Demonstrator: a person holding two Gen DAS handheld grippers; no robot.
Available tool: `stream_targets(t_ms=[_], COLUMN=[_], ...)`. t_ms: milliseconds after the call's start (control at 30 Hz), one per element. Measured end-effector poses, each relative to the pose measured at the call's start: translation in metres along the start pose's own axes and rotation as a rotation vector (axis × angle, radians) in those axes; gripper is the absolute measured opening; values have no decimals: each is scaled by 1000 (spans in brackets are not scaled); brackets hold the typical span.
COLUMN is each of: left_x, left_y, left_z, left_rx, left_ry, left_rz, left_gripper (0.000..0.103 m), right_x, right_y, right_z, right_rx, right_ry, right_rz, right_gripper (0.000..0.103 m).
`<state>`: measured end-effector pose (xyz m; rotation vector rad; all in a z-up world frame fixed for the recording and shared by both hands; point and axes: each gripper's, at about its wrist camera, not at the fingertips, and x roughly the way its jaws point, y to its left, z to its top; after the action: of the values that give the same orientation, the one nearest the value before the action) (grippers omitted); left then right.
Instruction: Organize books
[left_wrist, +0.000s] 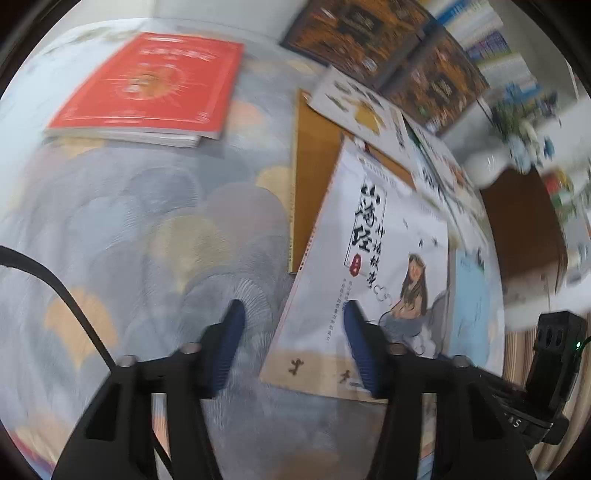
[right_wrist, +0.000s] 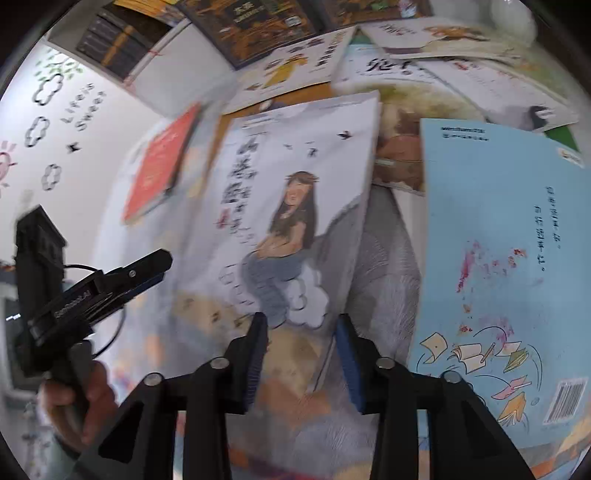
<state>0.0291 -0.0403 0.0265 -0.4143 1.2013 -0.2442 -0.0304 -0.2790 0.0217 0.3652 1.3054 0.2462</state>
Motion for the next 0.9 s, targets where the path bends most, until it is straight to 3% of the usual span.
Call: stream_targets(t_ms=[100,333,467,567,667,733,833,900], left_x=[15,17,18,12,-2,-7,-3,6], left_y=[-2,-12,-6,8,21,21,15,13], left_z=[-1,-9,-4,-1,0,1,-1,-2], left_rx=[66,234,230,173,86,67,98,118], left_ry=[64,108,133,127,125,125,124,137], left_rz=[-15,-48,-102,-232,-431,-496,-443,-393], left_gripper=[31,31,31,31,31,31,29,18], right_x=[8,11,12,13,10,9,10,11], right_y=[1,3,5,6,0,-2,2,4], right_z=[-6,-16,-14,-14,-16,-17,-17,-17], right_rx=[38,112,163,186,219,227,221,216], right_ry=[-40,-94,-114,-126,-130,-130,-135,-136], right_rz=[-63,-133,-144,-136,-110,-112,-133,-144], right_gripper=[34,33,35,36,36,36,37,37])
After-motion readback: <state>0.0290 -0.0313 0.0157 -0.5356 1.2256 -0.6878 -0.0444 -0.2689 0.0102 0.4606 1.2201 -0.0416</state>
